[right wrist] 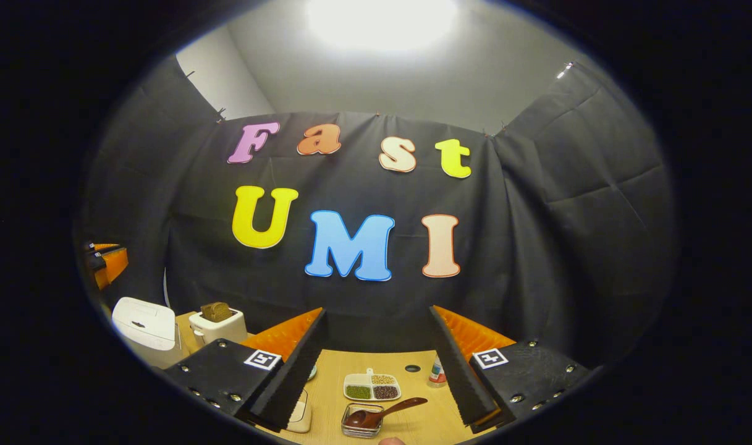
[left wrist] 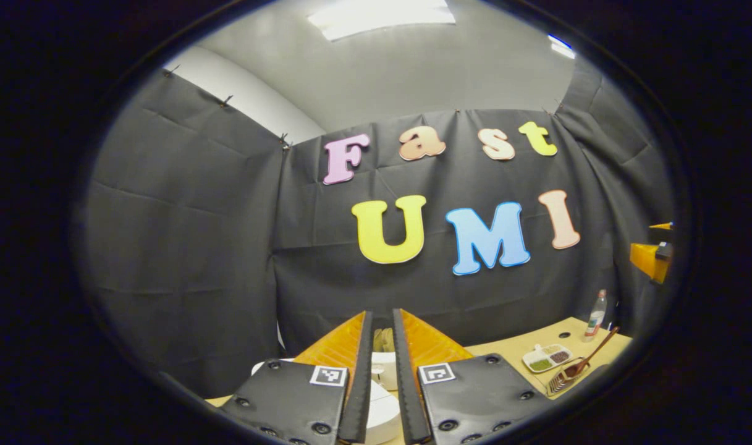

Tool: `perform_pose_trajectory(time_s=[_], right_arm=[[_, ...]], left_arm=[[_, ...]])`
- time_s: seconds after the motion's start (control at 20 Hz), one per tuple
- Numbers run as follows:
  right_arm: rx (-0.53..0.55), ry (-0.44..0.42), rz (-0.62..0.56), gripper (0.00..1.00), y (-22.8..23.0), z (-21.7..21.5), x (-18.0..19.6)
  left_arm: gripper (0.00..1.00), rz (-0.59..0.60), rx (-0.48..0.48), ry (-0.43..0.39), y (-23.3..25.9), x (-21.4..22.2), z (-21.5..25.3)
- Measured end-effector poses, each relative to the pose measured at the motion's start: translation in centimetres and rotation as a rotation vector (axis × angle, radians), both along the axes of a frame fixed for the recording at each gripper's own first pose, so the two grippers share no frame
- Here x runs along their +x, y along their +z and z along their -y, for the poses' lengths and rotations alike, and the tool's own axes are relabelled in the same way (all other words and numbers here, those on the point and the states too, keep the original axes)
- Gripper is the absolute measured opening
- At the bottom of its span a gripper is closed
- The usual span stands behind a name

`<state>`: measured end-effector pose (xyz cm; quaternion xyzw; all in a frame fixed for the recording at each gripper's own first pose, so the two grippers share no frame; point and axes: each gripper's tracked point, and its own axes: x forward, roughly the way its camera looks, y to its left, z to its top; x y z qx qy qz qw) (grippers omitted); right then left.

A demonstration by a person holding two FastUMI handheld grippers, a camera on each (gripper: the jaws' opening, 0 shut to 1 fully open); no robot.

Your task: Close the left gripper, press the button to open the rice cooker; take a wooden spoon from the chopstick holder with the right hand, scoop a spoonful of rice and pour it into the rice cooker, then put the wooden spoon back into the chopstick holder.

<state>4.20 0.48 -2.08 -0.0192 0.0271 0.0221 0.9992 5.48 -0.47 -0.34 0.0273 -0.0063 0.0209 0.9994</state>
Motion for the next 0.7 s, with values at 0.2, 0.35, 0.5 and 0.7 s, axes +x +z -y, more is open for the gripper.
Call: perform_pose_trajectory(time_s=[0.2, 0.35, 0.5, 0.7], right_arm=[[-0.002, 0.003, 0.003, 0.97, 0.0, -0.2, 0.0], [-0.003, 0.003, -0.003, 0.97, -0.3, -0.4, 0.1], [-0.004, 0.002, -0.011, 0.97, -0.5, -0.6, 0.1], [-0.018, -0.002, -0.015, 0.97, -0.4, -0.7, -0.1]], left_arm=[[0.1, 0.008, -0.001, 0.033, -0.1, 0.0, -1.0], [0.08, -0.005, -0.004, 0.033, -0.7, 0.5, -1.4], [0.08, -0.039, 0.004, 0.05, -2.6, 1.3, -2.4], [0.08, -0.092, -0.005, 0.084, -5.1, 2.2, -4.5]])
